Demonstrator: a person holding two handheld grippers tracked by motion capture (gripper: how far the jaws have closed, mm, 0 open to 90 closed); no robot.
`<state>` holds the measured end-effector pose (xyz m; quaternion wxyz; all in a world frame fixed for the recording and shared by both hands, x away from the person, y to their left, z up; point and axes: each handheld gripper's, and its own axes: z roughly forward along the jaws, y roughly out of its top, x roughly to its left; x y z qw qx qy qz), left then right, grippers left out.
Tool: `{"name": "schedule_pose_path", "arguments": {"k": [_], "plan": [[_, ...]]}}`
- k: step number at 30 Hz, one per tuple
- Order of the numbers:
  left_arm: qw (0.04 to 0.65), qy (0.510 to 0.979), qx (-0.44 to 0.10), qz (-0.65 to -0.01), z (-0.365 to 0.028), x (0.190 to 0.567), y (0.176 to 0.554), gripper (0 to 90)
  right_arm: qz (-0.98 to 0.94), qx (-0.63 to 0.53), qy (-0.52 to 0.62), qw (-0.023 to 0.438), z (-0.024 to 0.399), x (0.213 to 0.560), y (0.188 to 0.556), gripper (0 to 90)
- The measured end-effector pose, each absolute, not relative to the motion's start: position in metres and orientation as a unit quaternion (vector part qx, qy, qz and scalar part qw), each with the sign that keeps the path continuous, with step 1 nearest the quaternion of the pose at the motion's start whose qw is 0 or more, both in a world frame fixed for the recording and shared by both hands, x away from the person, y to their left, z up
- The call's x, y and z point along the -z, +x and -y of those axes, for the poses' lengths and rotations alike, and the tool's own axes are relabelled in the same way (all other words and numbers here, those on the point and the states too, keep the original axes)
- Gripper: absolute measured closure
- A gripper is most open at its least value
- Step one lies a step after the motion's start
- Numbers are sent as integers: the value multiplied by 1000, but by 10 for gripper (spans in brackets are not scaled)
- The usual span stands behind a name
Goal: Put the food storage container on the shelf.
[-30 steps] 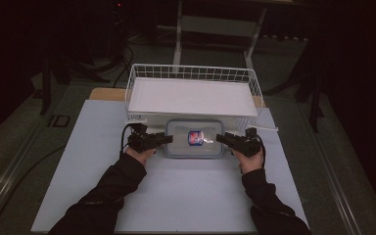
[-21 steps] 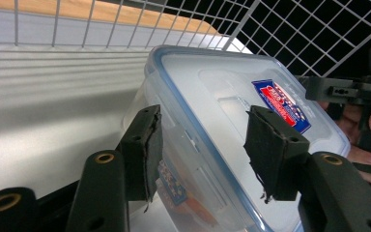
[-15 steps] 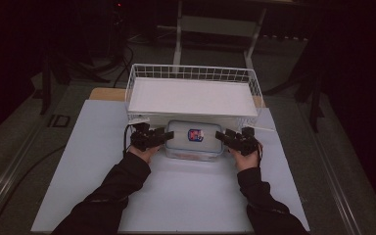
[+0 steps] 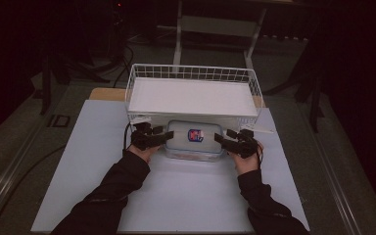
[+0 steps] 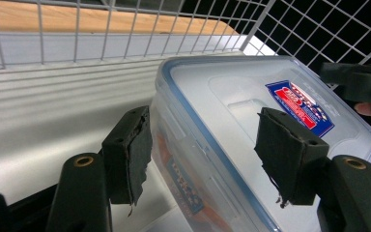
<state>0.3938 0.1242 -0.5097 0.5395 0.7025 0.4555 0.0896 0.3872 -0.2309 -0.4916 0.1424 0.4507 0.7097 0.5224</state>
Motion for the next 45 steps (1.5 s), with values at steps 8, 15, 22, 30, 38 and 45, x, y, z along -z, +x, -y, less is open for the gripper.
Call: {"name": "schedule_pose_path", "arguments": {"k": [8,15,22,30,38,45], "plan": [[559,702,-90,-431,-130,499,382,259,-716,-530,433,138,227,482,366,307],[565,707,-58,-421,-138,496,365,146,-724,-550,398,120,216,470,343,332],[573,714,-60,-398,-144,491,337,121,-742,-549,373,93,200,471,326,456],[560,739,-59,-369,-142,488,301,37,-764,-531,357,80,186,482,315,580],[555,741,-90,-367,-148,488,271,2,-788,-506,345,64,179,496,316,730],[557,742,-97,-359,-145,494,262,1,-809,-467,351,63,174,509,324,899]]}}
